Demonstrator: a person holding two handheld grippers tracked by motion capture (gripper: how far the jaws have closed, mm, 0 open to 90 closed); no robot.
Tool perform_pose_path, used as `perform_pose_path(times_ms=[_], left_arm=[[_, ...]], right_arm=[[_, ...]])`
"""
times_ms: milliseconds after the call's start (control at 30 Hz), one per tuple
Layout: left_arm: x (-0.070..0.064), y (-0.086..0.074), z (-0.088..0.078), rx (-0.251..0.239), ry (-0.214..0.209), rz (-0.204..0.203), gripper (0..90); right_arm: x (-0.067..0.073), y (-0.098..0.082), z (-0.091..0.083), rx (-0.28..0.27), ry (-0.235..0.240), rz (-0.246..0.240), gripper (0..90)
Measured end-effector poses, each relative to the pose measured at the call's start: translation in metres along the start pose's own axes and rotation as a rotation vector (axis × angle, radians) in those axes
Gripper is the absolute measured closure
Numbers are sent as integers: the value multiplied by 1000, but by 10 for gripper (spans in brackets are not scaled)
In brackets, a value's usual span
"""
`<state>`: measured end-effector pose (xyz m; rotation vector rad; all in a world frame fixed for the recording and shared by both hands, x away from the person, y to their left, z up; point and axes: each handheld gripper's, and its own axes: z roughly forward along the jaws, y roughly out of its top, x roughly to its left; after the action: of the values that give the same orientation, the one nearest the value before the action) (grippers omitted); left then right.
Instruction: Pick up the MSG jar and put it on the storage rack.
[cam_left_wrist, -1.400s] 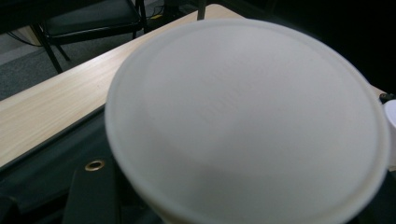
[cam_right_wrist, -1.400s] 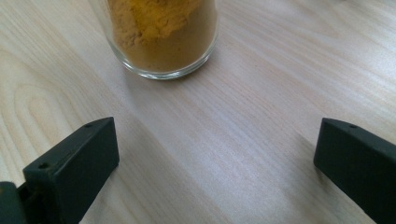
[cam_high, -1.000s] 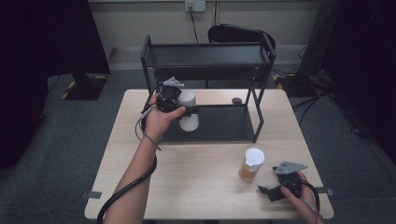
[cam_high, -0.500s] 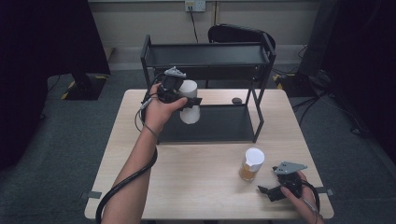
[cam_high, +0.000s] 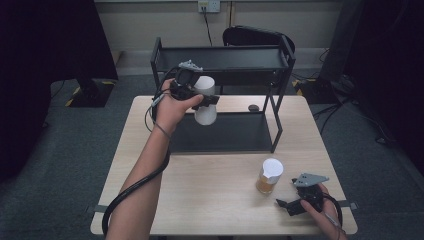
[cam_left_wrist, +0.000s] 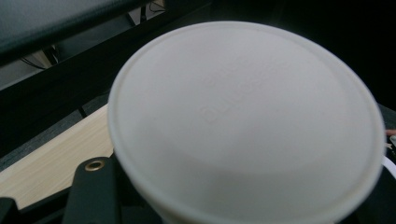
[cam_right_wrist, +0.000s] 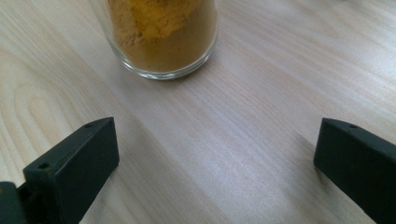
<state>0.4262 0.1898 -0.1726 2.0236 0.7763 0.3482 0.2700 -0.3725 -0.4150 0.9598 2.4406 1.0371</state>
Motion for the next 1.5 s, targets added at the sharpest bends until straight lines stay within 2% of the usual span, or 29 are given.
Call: perform_pose_path(times_ms=[700,1500], left_arm=[[2,35,-21,9,-4,-1,350],[6,80,-50,3,14,9,349]], right_arm=[[0,0,0,1,0,0,0],[0,0,0,2,0,-1,0]])
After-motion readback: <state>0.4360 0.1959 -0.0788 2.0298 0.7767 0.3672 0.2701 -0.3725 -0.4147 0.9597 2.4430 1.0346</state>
